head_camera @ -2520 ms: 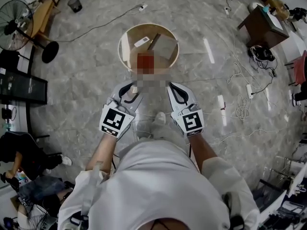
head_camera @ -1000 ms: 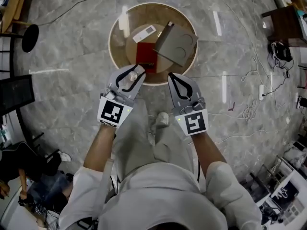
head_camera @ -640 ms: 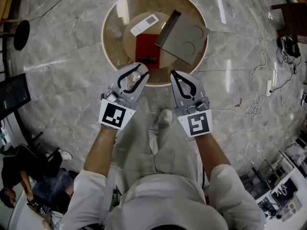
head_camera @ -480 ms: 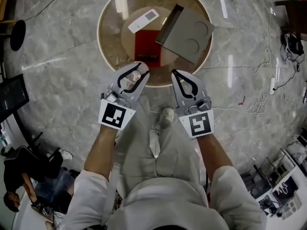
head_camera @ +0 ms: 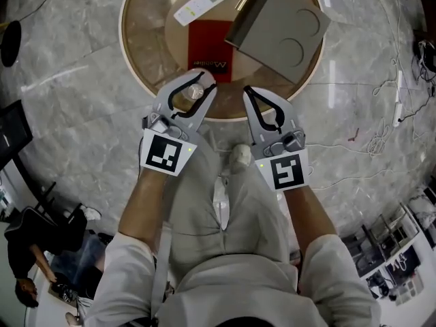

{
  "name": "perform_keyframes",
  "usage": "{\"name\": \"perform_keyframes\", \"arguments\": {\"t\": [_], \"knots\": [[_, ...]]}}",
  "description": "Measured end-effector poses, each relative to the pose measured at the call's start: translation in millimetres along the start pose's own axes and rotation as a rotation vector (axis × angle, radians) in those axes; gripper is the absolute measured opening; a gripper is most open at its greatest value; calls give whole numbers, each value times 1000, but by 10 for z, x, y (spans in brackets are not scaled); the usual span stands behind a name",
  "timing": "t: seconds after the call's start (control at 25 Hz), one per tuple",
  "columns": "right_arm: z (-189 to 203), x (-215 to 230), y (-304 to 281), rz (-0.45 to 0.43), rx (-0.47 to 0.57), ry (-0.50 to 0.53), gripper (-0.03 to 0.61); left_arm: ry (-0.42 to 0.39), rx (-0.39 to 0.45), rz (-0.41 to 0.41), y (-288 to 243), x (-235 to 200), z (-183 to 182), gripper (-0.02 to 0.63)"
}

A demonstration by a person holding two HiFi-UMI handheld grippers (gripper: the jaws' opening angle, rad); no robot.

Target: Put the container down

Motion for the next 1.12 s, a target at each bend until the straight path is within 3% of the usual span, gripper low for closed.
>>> {"name": "perform_keyframes", "arguments": {"t": [0.52, 1.12], "knots": [[500, -38, -174, -22, -16, 9, 5, -8, -6, 11, -241, 21, 516, 124], [741, -25, -244, -49, -13, 8, 5, -13, -6, 1, -344, 45, 728, 124]]}}
Point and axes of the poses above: the fingertips, and each gripper's own axes: y backward along the fingers, x to its right, z out of its underside, the point moved 7 cm from there along y, backward along the fingers, and after that the axes turned 10 degrees about z, right-handed, at the moved point
